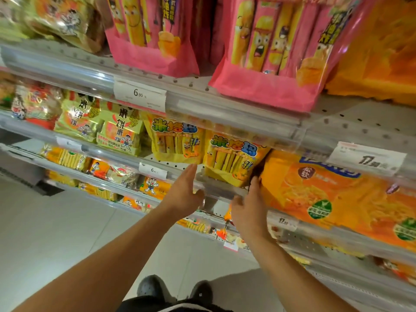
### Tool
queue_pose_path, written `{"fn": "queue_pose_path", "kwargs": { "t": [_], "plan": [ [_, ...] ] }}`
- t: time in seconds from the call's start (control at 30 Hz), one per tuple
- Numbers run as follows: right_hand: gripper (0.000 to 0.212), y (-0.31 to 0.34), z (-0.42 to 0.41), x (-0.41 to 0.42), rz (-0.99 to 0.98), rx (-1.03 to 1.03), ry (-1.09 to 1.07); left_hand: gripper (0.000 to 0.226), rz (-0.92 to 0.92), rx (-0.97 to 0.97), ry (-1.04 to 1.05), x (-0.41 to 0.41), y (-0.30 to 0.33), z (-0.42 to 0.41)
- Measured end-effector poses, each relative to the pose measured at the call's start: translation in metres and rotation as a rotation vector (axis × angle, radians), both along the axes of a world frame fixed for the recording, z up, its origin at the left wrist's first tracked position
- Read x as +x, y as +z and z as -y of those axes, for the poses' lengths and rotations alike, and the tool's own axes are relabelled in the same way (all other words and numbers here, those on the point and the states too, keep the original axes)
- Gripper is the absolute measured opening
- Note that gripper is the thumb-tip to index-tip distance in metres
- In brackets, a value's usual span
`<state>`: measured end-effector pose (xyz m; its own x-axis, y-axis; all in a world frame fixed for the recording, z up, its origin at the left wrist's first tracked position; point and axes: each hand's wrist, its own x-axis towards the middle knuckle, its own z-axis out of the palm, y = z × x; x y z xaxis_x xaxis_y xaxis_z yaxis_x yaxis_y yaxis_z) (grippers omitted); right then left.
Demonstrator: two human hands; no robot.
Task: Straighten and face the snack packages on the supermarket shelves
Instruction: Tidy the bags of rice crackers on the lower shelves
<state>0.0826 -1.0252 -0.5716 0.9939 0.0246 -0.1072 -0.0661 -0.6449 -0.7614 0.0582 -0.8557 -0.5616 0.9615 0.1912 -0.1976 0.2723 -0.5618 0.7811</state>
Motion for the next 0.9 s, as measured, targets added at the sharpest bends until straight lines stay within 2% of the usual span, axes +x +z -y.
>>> {"fn": "queue_pose_path", "kwargs": {
  "t": [0.07,0.13,0.3,0.43,0.57,0.73,0.9],
  "plan": [
    [0.066,-0.006,0.004,-0.021,0.036,0.023,0.078,0.069,-0.049,0.096,0.011,-0.013,-0.003,-0.013],
    [0.055,-0.011,0.003,-0.034,0.112,-0.002,0.196,0.059,-0.109,0.121,0.035,-0.029,-0.005,-0.028],
    [0.031,-0.006,-0.035,-0.029,0.216,-0.099,0.604,0.038,-0.263,0.162,0.188,-0.087,-0.012,-0.087],
    [0.033,0.003,-0.098,-0.014,0.281,-0.151,0.809,0.029,-0.203,0.163,0.338,-0.137,-0.012,-0.134],
    [0.029,0.01,-0.177,-0.008,0.255,-0.16,0.956,0.023,-0.137,0.06,0.495,-0.185,-0.012,-0.177],
    [0.046,0.013,-0.29,-0.015,0.229,-0.239,1.039,0.022,-0.107,-0.061,0.656,-0.238,-0.021,-0.244],
    [0.075,0.0,-0.385,-0.019,0.305,-0.488,0.861,0.024,-0.061,-0.208,0.787,-0.283,-0.03,-0.33]
  ]
}}
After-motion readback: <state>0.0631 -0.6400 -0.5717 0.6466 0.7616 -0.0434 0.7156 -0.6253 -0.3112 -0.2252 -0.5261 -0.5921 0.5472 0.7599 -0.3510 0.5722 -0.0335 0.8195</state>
